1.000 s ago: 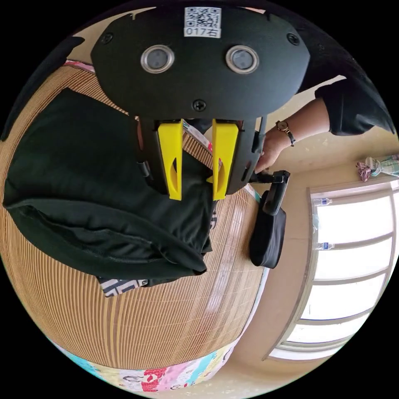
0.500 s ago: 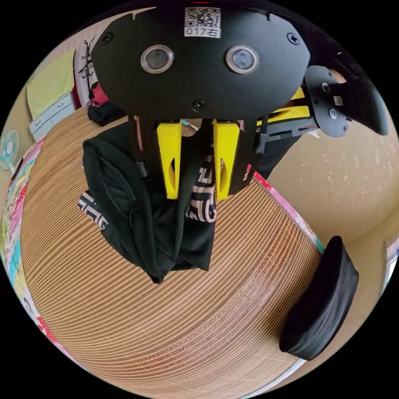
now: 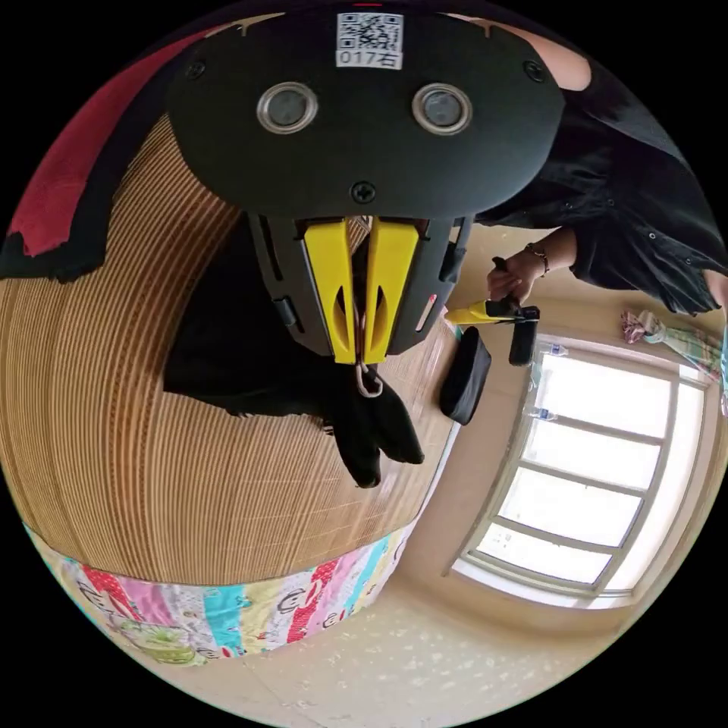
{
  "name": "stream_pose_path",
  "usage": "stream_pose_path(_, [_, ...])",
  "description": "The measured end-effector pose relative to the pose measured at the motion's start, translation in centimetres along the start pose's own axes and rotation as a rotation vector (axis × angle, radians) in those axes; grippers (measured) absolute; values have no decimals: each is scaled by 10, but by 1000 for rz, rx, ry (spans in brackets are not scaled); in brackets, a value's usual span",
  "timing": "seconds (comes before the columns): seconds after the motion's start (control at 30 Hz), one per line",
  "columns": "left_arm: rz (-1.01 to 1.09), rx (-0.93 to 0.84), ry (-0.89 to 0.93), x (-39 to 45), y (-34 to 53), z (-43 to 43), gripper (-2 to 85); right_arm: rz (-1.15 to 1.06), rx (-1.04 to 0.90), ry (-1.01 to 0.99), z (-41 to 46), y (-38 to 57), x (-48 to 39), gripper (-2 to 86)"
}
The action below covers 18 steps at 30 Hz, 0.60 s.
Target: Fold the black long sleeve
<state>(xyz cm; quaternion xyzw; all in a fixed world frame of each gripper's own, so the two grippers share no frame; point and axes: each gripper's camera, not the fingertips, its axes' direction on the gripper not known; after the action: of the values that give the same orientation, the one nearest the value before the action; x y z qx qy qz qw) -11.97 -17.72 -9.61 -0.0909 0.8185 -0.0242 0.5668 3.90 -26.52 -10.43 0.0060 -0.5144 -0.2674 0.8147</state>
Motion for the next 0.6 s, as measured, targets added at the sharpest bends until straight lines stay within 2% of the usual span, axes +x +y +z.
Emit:
stream_pose_path(0.13, [-26, -50, -18, -21, -15, 51, 125, 168, -38, 184, -22, 42, 61, 22])
stream_pose_path(0.27, [-55, -97, -73, -36, -34, 98, 132, 298, -21, 205, -36, 59, 95, 21])
stream_pose_path(0.4, [-69, -146, -173, -47, -50, 136, 137, 367, -9, 89, -65, 54, 98, 21])
stream_pose_path(0.47, [-75, -142, -200, -49, -52, 142, 142, 427, -78, -69, -87, 51, 88, 21])
stream_pose_path(0.53, [-76, -134, -196, -50, -51, 146, 148, 514, -128, -137, -101, 58, 86, 21])
stream_pose_path(0.6, [-64, -138, -209, -51, -50, 145, 152, 604, -133, -120, -116, 70, 93, 22])
